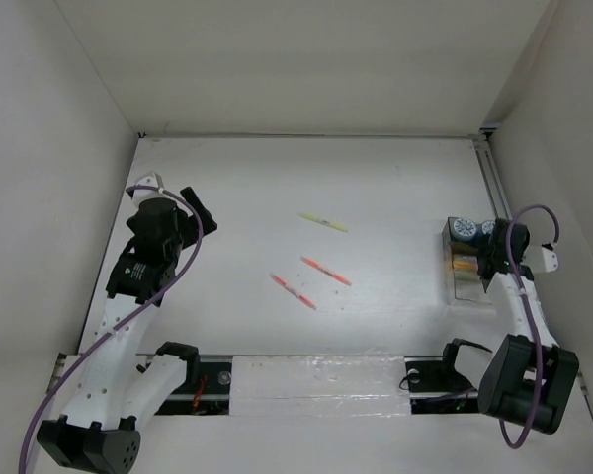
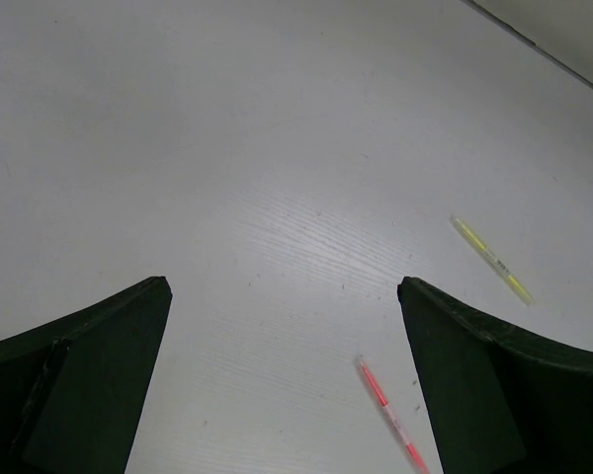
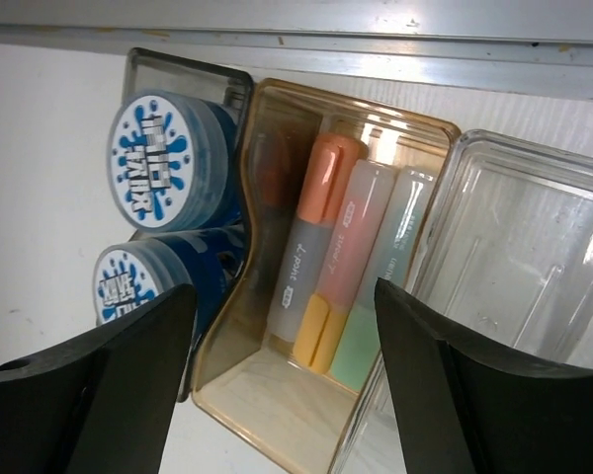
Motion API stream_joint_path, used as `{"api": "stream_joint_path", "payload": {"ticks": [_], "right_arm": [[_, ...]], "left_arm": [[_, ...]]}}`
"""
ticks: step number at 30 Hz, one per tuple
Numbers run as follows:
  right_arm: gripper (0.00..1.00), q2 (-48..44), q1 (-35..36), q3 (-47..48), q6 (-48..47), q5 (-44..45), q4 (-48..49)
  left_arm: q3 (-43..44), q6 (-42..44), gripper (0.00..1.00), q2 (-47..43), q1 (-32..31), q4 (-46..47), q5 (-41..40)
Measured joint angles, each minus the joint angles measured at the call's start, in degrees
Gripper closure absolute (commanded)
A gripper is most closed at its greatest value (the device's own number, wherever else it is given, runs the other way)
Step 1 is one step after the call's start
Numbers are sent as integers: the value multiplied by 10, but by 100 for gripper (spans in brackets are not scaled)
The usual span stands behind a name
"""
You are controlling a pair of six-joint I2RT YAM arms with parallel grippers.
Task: Sort the stationery into containers
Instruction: Place the stationery into the container, then grab a piece of stationery with the right arm
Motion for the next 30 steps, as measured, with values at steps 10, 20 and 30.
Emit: {"api": "stream_joint_path", "payload": {"ticks": [10,20,30], "right_arm": [[16,-102,22,10,-142,-119,60],[13,64,282,197,-421,-308,98],[14,414,432,491,-643,-385,-54]], "left_arm": [[0,0,0,2,0,0,-2],[0,-2,0,5,0,-1,-27],[0,-2,0,10,0,-2,-32]]}}
